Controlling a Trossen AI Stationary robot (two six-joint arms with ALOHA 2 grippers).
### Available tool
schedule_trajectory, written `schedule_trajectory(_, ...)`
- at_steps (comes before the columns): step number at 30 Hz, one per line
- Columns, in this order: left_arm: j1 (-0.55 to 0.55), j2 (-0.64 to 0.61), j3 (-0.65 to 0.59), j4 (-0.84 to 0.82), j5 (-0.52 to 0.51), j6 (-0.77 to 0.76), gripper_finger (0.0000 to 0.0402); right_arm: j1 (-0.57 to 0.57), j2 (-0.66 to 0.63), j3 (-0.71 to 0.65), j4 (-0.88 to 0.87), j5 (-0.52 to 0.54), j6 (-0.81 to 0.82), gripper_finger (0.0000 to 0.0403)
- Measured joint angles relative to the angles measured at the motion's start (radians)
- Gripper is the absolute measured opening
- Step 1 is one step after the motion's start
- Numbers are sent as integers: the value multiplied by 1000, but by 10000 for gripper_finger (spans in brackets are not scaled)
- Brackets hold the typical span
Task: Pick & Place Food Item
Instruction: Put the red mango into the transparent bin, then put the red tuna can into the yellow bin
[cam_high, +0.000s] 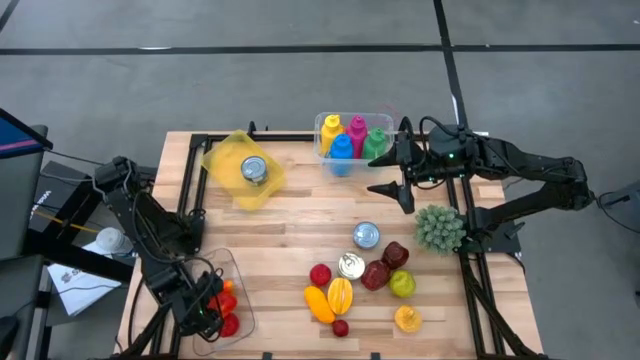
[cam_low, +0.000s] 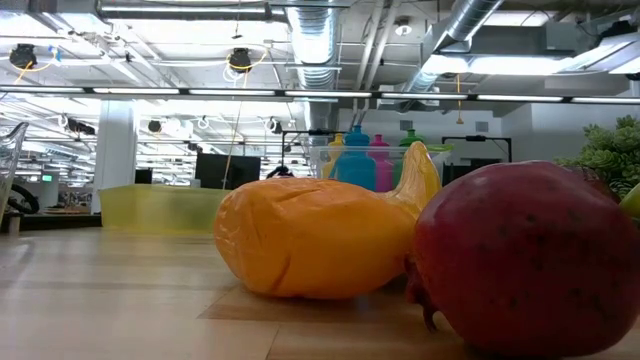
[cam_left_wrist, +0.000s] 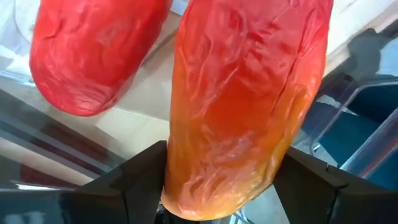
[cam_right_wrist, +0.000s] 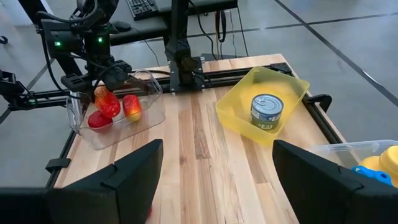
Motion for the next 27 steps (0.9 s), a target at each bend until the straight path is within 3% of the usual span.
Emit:
schedule_trajectory(14,6,-35,-25,-13,18,24,301,0,0,0,0,0,0,297)
schedule_trajectory(27,74,-319,-25,16,-79,-18,306,0,0,0,-108,0,76,297)
